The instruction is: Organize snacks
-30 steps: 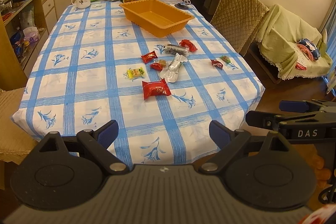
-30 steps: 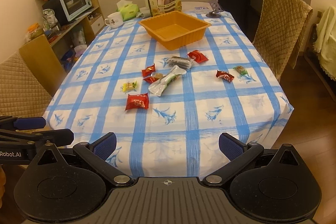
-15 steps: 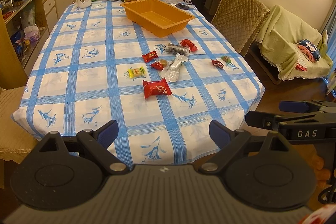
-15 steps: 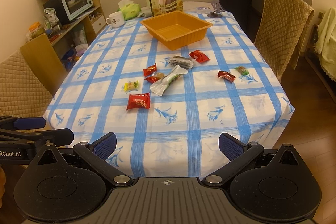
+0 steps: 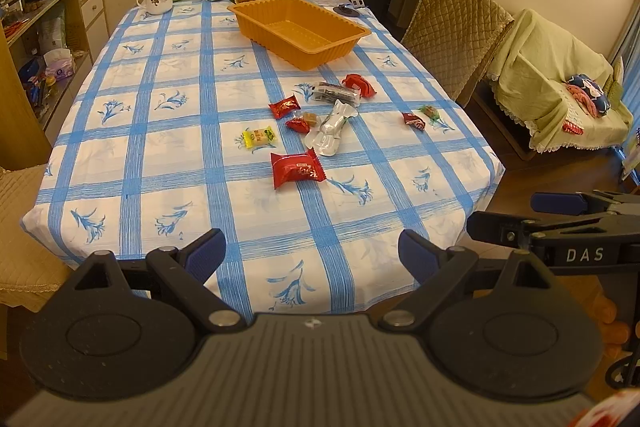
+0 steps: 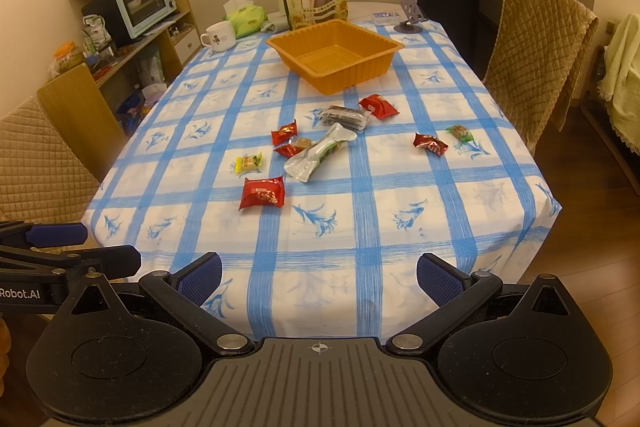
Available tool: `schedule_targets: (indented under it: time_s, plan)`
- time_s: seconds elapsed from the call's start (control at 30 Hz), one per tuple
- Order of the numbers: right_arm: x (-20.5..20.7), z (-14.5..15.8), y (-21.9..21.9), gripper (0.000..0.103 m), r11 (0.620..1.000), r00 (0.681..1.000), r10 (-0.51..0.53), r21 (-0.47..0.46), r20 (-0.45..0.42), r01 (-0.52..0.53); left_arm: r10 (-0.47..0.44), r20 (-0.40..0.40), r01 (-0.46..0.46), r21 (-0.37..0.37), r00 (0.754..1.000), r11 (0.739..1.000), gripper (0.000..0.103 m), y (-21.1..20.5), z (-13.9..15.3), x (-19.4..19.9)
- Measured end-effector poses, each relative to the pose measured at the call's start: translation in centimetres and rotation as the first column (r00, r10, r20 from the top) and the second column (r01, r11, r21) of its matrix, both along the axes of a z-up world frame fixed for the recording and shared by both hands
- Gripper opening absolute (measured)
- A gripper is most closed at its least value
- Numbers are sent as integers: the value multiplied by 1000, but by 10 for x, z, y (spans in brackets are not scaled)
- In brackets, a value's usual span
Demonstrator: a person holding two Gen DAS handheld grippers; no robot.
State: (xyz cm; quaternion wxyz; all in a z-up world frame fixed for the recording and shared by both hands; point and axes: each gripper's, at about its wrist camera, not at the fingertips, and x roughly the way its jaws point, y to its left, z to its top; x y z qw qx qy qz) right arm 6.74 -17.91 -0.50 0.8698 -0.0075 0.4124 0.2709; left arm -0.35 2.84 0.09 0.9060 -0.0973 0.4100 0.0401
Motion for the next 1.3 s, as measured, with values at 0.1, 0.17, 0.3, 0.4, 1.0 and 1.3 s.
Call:
schedule_targets:
  time_s: [0.1, 0.17, 0.3, 0.4, 1.0, 1.3]
  plan:
    - [0, 0, 0, 103, 1000, 1000, -1, -1, 0, 1, 0, 0, 0, 0, 1000, 1000, 92, 0, 0, -1]
    - [0, 0, 0, 103, 1000, 1000, 0, 0, -1, 0, 0, 0, 0, 0, 1000, 1000, 92, 0, 0, 0]
    - [1, 0, 0, 103, 1000, 1000, 0, -1, 0, 0, 0, 0, 0, -1, 1000, 1000, 92, 0, 0, 0]
    - [1, 0, 0, 103, 1000, 1000, 0, -1, 0, 0, 0, -1, 0, -1, 1000, 1000, 92, 0, 0, -1]
    - [2, -5, -1, 103, 1000, 1000, 0, -1, -10, 0, 0, -1, 0, -2, 1000, 1000, 92, 1, 0, -1]
    - [17, -12, -7, 103, 1000, 999, -7, -2, -37, 6, -5, -16, 5, -8, 1000, 1000, 92, 0, -2, -1]
